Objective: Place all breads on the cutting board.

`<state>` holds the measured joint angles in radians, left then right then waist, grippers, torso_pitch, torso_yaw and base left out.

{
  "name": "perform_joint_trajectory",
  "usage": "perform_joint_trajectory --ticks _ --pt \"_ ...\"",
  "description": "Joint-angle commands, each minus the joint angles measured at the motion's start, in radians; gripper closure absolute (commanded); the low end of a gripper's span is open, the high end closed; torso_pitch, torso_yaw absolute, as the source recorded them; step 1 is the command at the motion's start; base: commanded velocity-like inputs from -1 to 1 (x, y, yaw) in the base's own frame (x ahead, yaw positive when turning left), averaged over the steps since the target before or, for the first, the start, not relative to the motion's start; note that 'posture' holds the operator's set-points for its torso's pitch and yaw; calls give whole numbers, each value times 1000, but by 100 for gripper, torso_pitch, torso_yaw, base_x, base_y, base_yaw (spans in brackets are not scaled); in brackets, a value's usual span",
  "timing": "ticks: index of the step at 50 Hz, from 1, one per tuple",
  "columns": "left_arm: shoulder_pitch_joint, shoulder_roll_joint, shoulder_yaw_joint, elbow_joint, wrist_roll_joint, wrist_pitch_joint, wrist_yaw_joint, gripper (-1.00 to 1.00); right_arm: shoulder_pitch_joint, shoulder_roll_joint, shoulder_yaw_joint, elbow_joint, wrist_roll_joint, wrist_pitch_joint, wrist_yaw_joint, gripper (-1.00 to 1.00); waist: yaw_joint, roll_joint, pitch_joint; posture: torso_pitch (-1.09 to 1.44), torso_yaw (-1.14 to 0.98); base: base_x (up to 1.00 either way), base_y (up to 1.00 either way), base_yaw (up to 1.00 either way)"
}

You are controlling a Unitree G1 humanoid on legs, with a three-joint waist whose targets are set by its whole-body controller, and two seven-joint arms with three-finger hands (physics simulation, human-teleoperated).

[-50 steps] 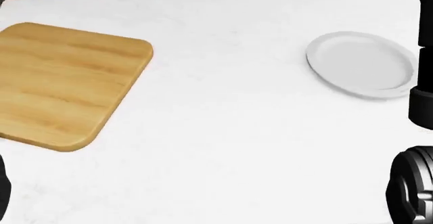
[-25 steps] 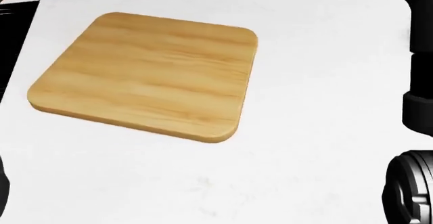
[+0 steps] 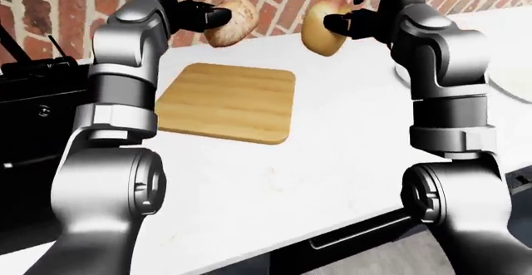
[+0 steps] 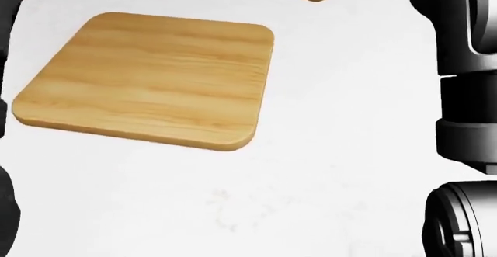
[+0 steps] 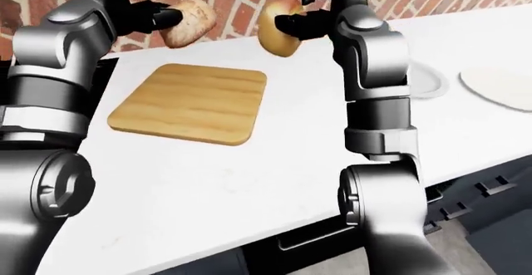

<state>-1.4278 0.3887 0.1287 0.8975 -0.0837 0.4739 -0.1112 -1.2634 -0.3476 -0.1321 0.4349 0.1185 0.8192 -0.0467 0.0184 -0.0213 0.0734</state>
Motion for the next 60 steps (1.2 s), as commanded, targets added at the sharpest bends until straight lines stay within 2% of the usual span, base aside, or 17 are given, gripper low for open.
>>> perform_joint_trajectory --ticks 1,5,9,18,26,37,48,60 --pt "-45 27 11 -60 7 -24 -2 100 -48 -3 -3 -33 -6 -51 0 100 5 -4 -46 0 0 0 0 0" --pt "-30 36 16 -84 14 -10 -10 100 -51 22 15 -22 -20 -58 11 100 -11 19 -47 0 0 0 0 0" --pt "-43 39 20 -67 19 -16 -8 100 -52 64 42 -14 -38 -64 28 100 -20 31 -50 0 0 0 0 0" --pt "-34 55 27 -78 19 -10 -10 100 -83 168 73 54 -77 -107 34 100 -25 34 -58 0 0 0 0 0" --pt "-30 50 25 -88 18 -4 -9 100 -88 219 91 172 -122 -195 41 100 -22 35 -61 0 0 0 0 0" --pt "-39 44 23 -78 17 -8 -9 100 -47 256 136 169 -226 -221 90 100 -20 38 -64 0 0 0 0 0" --pt "-52 46 24 -66 16 -12 -10 100 15 289 136 114 -293 -210 124 100 -22 43 -63 0 0 0 0 0" --pt "-56 38 22 -65 14 -13 -8 100 52 309 133 95 -316 -215 132 100 -24 44 -62 0 0 0 0 0"
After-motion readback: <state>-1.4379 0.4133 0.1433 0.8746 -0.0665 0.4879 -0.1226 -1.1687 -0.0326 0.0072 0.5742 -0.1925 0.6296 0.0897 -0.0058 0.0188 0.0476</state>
